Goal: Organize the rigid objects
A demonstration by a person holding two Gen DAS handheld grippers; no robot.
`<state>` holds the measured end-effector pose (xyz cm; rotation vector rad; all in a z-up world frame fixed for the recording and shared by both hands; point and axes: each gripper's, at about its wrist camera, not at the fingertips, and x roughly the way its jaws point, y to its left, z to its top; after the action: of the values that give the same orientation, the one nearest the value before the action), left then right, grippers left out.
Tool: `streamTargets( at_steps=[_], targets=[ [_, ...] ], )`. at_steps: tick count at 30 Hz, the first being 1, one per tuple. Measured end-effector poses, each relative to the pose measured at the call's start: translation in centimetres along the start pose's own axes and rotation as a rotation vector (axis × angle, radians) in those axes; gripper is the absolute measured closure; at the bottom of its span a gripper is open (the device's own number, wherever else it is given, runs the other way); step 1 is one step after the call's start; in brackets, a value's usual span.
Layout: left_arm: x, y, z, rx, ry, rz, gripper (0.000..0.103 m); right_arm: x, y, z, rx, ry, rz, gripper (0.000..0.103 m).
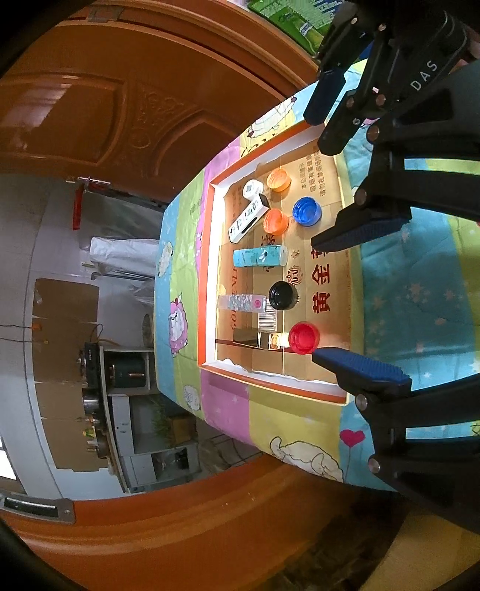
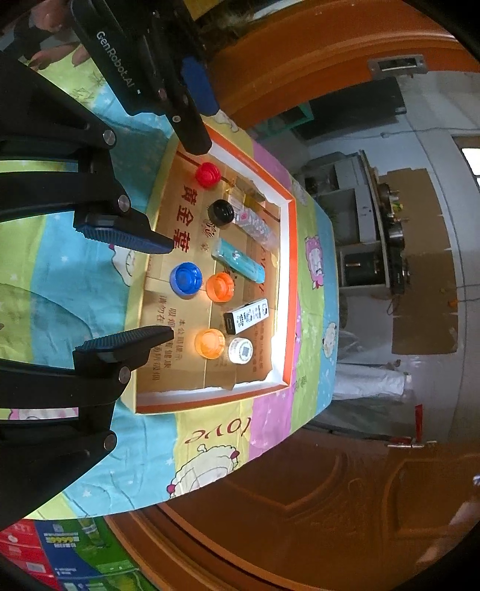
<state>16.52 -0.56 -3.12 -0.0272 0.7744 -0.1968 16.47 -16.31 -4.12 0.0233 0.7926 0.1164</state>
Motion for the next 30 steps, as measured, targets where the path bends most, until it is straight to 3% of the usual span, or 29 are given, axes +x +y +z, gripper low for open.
streamTargets(
  at_steps=[11, 30],
  targets=[
    [-2.9, -0.9, -1.2, -0.005, -0.028, 0.001, 0.049, -2.5, 0.5, -1.1, 0.002, -0.027, -0.02, 0.061],
    [-8.6, -2.0, -4.0, -0.003, -0.096, 0.068, 0.049, -7.7, 1.7, -3.6, 0.026, -0.088, -0.068, 0.061]
  ],
)
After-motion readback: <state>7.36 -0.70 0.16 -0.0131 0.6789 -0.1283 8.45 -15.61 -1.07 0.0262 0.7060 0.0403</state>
